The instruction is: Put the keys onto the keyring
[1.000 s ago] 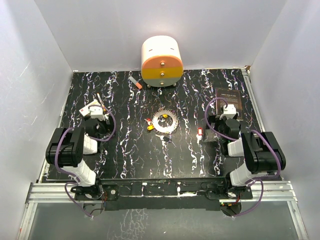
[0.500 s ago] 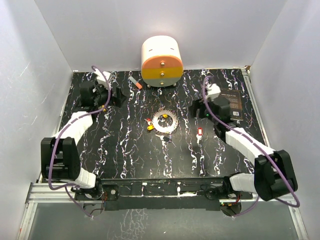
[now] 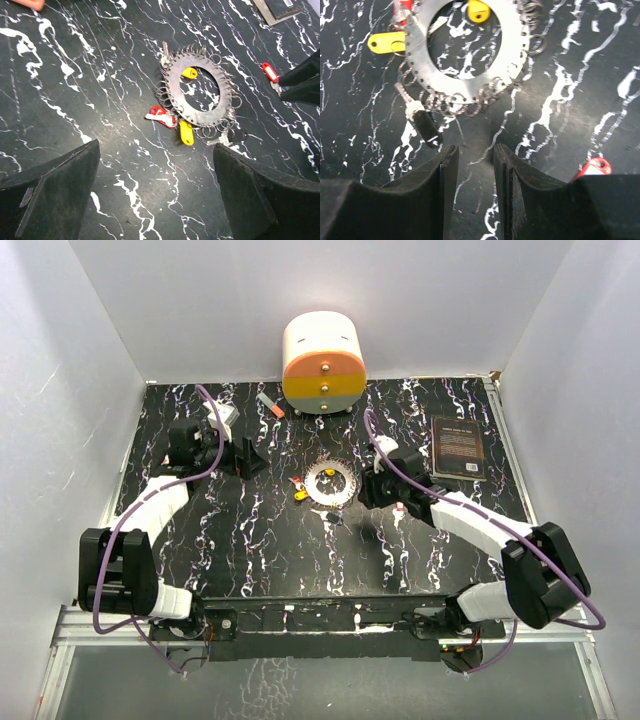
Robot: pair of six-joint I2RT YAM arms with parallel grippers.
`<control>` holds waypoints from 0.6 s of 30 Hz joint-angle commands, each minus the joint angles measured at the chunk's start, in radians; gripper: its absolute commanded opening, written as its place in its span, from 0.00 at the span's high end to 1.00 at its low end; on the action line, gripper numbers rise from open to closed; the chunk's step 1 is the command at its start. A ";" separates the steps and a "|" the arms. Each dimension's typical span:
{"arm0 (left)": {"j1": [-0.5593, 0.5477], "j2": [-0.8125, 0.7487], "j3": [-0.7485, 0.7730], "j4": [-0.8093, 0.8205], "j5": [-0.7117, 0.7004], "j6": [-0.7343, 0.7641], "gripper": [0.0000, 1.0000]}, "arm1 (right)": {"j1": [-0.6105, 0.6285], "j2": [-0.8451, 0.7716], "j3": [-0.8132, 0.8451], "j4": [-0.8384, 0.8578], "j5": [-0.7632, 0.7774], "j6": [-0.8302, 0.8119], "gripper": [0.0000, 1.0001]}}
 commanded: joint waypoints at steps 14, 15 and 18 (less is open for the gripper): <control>0.003 0.011 -0.048 0.074 0.070 -0.066 0.06 | 0.119 0.212 0.217 -0.032 0.148 0.020 0.56; 0.003 0.012 -0.047 0.074 0.068 -0.065 0.06 | 0.119 0.227 0.225 -0.034 0.153 0.018 0.57; 0.003 0.012 -0.048 0.072 0.062 -0.060 0.06 | 0.118 0.274 0.252 -0.058 0.158 0.013 0.59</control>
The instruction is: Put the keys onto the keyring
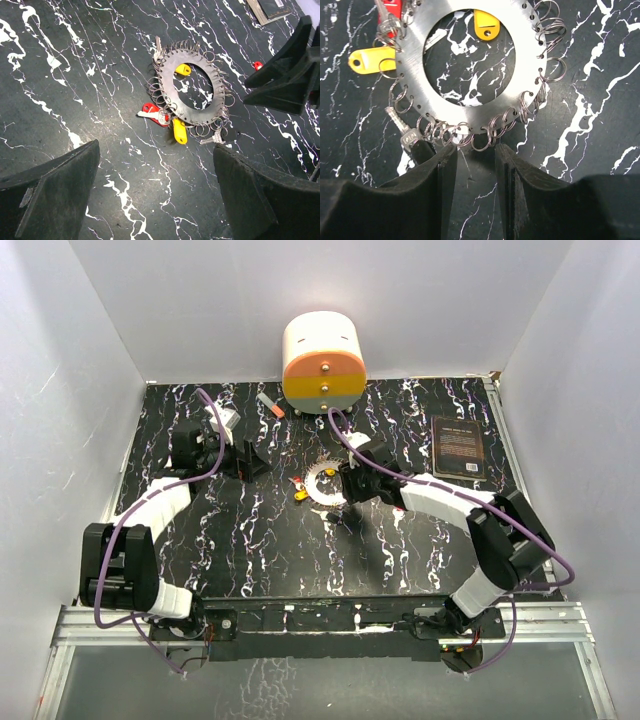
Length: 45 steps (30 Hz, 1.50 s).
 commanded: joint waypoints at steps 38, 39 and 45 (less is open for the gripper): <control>0.002 -0.016 -0.023 0.027 0.014 -0.008 0.06 | 0.001 0.027 0.009 -0.024 0.095 0.391 0.70; 0.003 -0.016 -0.024 0.028 0.014 -0.009 0.06 | 0.000 0.030 0.007 -0.027 0.095 0.397 0.70; 0.003 -0.011 -0.027 0.036 0.019 -0.015 0.06 | 0.001 0.039 -0.021 0.019 0.086 0.440 0.70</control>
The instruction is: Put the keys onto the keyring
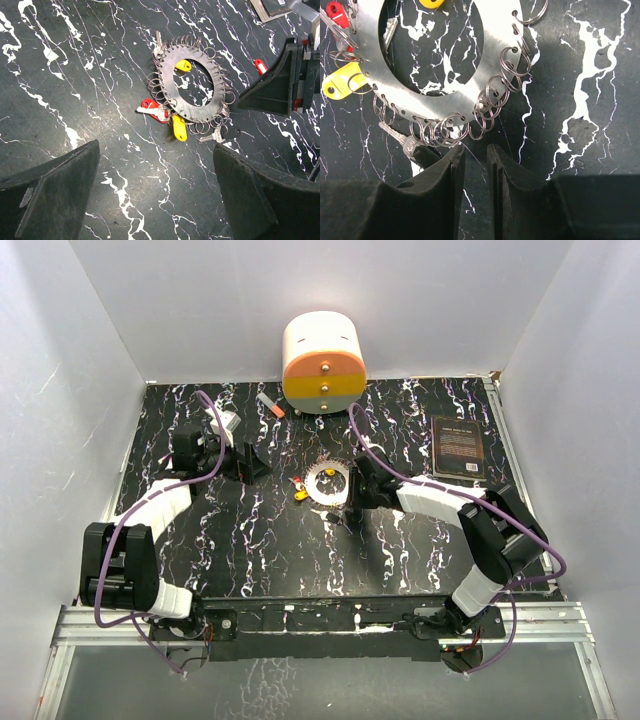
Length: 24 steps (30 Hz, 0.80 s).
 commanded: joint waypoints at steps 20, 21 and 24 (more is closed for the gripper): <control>0.003 -0.008 -0.014 0.034 0.024 -0.009 0.06 | 0.000 0.033 -0.041 0.189 0.045 0.136 0.69; 0.003 -0.008 -0.014 0.036 0.025 -0.008 0.06 | 0.000 0.033 -0.045 0.191 0.045 0.139 0.69; 0.003 -0.007 -0.015 0.038 0.025 -0.012 0.06 | -0.001 0.040 -0.051 0.200 0.039 0.149 0.69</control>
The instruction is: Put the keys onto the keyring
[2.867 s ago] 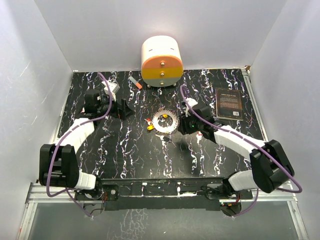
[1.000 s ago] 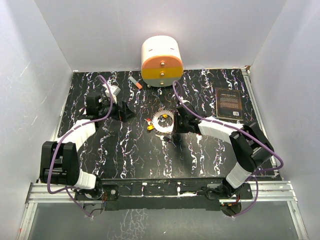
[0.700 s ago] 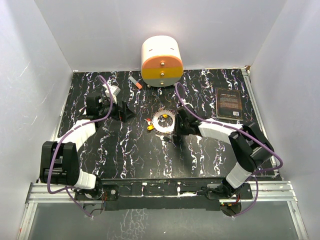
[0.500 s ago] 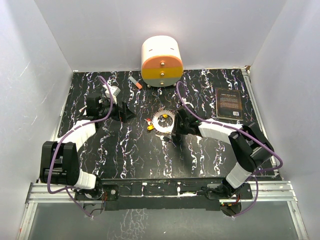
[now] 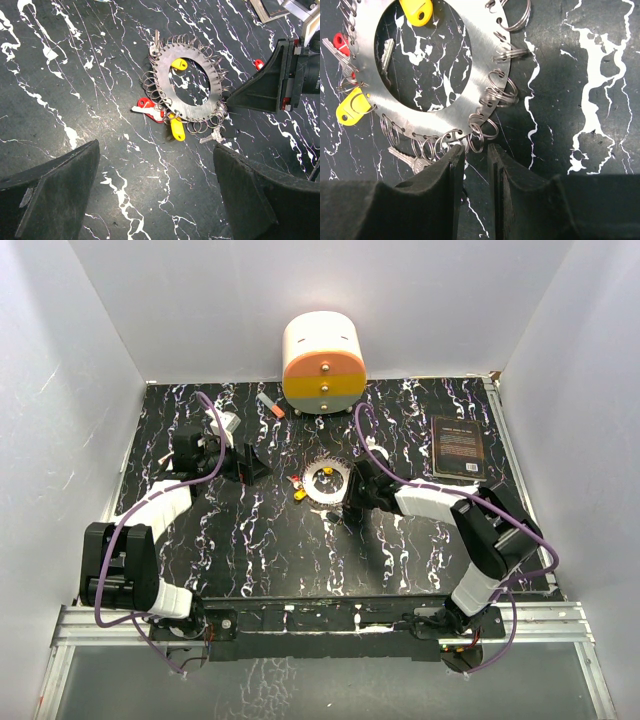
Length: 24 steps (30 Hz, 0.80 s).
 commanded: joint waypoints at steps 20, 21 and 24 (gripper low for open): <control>0.003 -0.014 0.006 0.006 0.031 -0.001 0.06 | 0.000 -0.020 -0.015 0.076 0.076 -0.007 0.92; 0.003 -0.013 0.012 0.000 0.033 0.000 0.06 | 0.000 -0.031 -0.017 0.075 0.078 -0.020 0.92; 0.001 -0.007 0.052 -0.033 0.035 0.003 0.06 | 0.000 -0.071 -0.028 0.079 0.083 -0.082 0.92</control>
